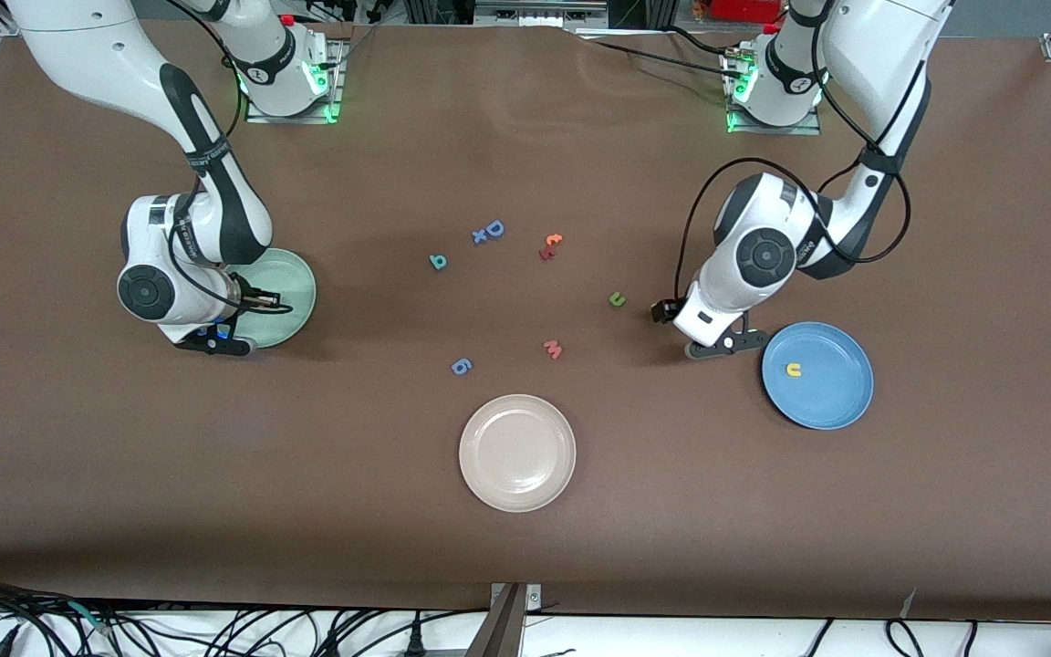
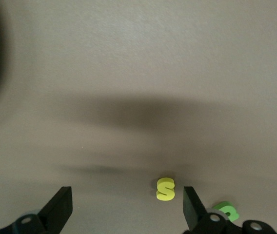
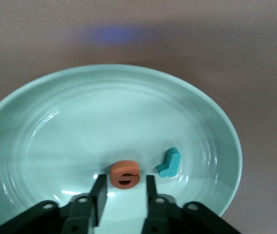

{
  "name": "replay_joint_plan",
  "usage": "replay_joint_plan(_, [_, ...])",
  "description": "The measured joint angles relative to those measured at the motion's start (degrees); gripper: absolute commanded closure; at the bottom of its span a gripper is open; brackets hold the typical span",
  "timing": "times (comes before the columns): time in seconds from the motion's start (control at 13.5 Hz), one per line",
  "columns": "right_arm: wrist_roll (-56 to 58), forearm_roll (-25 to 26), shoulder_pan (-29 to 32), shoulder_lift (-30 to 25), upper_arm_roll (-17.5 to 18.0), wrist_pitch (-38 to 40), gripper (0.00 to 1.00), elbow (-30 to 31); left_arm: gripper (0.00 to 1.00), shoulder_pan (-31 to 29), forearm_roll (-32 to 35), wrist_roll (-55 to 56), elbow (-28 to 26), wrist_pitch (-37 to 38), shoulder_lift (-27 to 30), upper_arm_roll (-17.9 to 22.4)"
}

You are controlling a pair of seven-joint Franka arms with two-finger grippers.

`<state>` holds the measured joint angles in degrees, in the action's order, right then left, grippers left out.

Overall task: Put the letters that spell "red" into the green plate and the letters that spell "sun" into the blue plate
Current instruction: 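Place the orange letter on the green plate while the left gripper releases u, then reach the yellow s with the left gripper while the right gripper reaches teal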

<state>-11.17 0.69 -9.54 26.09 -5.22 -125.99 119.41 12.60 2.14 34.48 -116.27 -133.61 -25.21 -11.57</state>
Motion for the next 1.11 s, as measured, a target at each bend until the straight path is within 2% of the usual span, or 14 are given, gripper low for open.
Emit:
replay_joint_plan(0.15, [0.0,-0.1,0.0,-1.0,0.3,1.1,0.06,-0.3,0.00,0.5,1.1,0.3,-2.2,-4.7,0.1,-0.2])
replay_joint_plan(0.3, [-1.5,-2.6,-0.1,-4.2,2.6,4.7,0.06,-0.6,0.00,0.5,1.4,0.3,-6.1,-11.9,0.1,-0.2])
replay_joint_plan(0.44, [-7.6,-4.5,-0.2,-7.7,6.8,6.8,0.06,-0.8,0.00,0.5,1.6,0.3,-7.8,-14.0,0.1,-0.3])
replay_joint_plan(0.59, [-17.9,-5.0,-0.3,-9.1,12.7,6.7,0.06,-0.8,0.00,1.2,1.7,0.3,-7.9,-14.2,0.1,-0.4])
replay_joint_plan(0.81, [-32.9,-5.0,-1.2,-8.3,20.9,1.8,0.06,-0.3,0.00,2.8,1.7,0.8,-8.0,-14.2,0.1,-0.4])
replay_joint_plan(0.96, [-39.9,-5.0,-1.8,-6.3,23.8,-2.1,0.06,0.1,0.00,3.2,1.7,0.9,-8.1,-14.2,-0.1,-0.4])
replay_joint_plan(1.11, [-45.9,-5.0,-3.5,-3.0,25.2,-6.2,0.06,0.2,0.01,3.3,2.6,0.9,-8.1,-14.2,-0.5,-0.4])
